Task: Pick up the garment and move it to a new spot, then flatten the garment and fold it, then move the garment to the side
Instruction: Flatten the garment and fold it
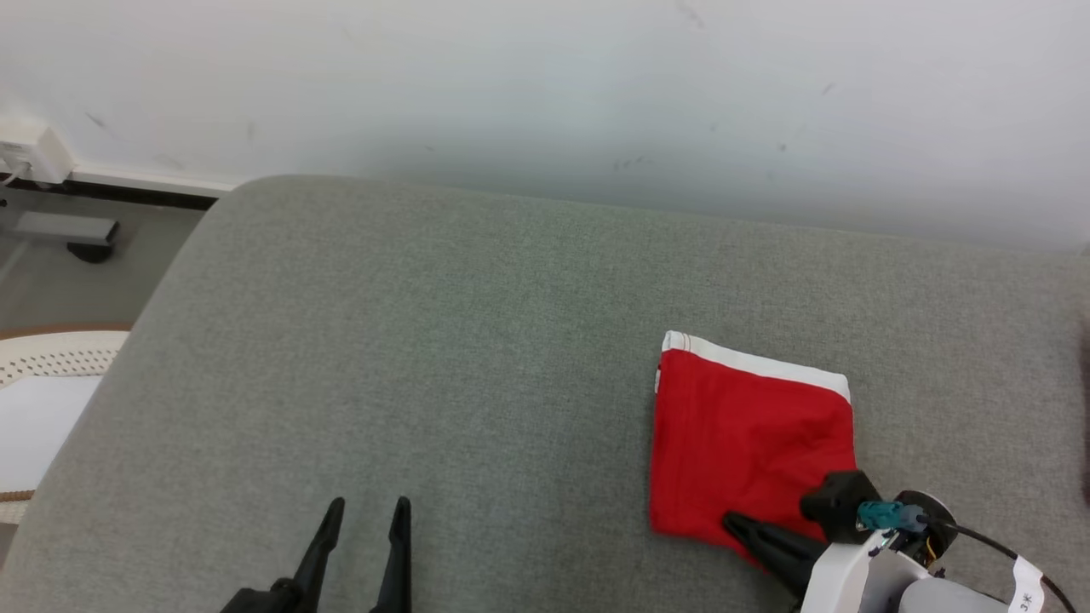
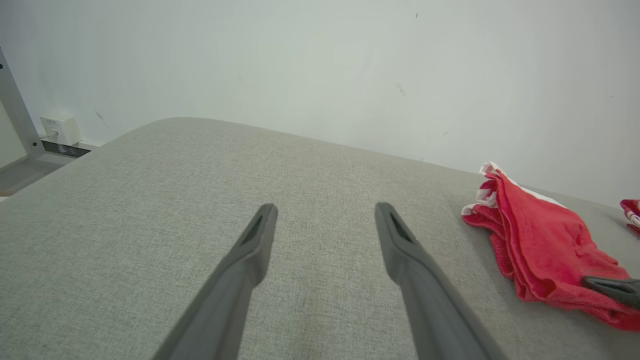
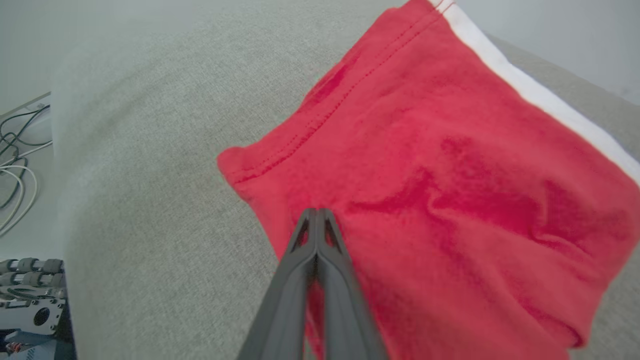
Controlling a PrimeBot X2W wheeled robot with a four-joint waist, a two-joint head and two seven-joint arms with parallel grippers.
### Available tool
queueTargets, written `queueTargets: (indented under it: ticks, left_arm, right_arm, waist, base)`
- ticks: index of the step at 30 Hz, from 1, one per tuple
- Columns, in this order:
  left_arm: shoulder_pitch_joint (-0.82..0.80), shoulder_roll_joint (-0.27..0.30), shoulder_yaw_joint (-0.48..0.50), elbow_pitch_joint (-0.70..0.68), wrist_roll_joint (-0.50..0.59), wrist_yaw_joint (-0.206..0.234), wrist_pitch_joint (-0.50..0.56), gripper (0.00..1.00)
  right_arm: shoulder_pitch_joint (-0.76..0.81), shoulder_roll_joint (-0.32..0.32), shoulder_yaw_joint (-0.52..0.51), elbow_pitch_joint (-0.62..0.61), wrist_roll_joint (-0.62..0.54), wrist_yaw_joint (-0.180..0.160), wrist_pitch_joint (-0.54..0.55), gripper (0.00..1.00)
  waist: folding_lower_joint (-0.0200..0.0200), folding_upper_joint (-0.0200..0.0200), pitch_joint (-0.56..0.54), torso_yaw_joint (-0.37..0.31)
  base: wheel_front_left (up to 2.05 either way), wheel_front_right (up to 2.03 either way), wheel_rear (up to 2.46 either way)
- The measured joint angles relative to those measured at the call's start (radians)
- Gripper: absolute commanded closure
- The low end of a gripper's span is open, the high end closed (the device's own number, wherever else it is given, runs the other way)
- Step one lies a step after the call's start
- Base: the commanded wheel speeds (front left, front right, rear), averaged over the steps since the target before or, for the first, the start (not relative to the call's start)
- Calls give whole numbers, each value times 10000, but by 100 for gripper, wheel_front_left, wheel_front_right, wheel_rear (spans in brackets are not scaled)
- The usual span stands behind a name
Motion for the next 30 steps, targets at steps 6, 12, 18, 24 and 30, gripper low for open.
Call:
queueTargets:
  ticks: [6,12,18,24,30]
  left_arm:
    - [203,0,-48,-4,-65,115,0,0]
    - [403,0,35,56,-46,121,0,0]
    - [593,0,362,109,115,77,0,0]
    - [892,2,608,165,362,-71,0,0]
    - [1091,0,807,282,462,-167,0,0]
  right_arm:
    - [355,368,351,305,12,0,48,100]
    - [587,746,190,665,40,0,-623,100]
    - [909,389,-1344,583,100,0,-1607,47]
    - [1951,-77,-4416,155,-823,0,-1829,0]
    - [4197,453,-8518,-1152,-3049,0,-1841,0]
  waist:
    - [0,0,-312,-92]
    - [-1,0,-628,-389]
    - [-1,0,-988,-730]
    - [-1,0,-1198,-1149]
    - [-1,0,-1385,-1472]
  base:
    - [0,0,0]
    - [0,0,0]
    - [0,0,0]
    - [0,0,0]
    - [0,0,0]
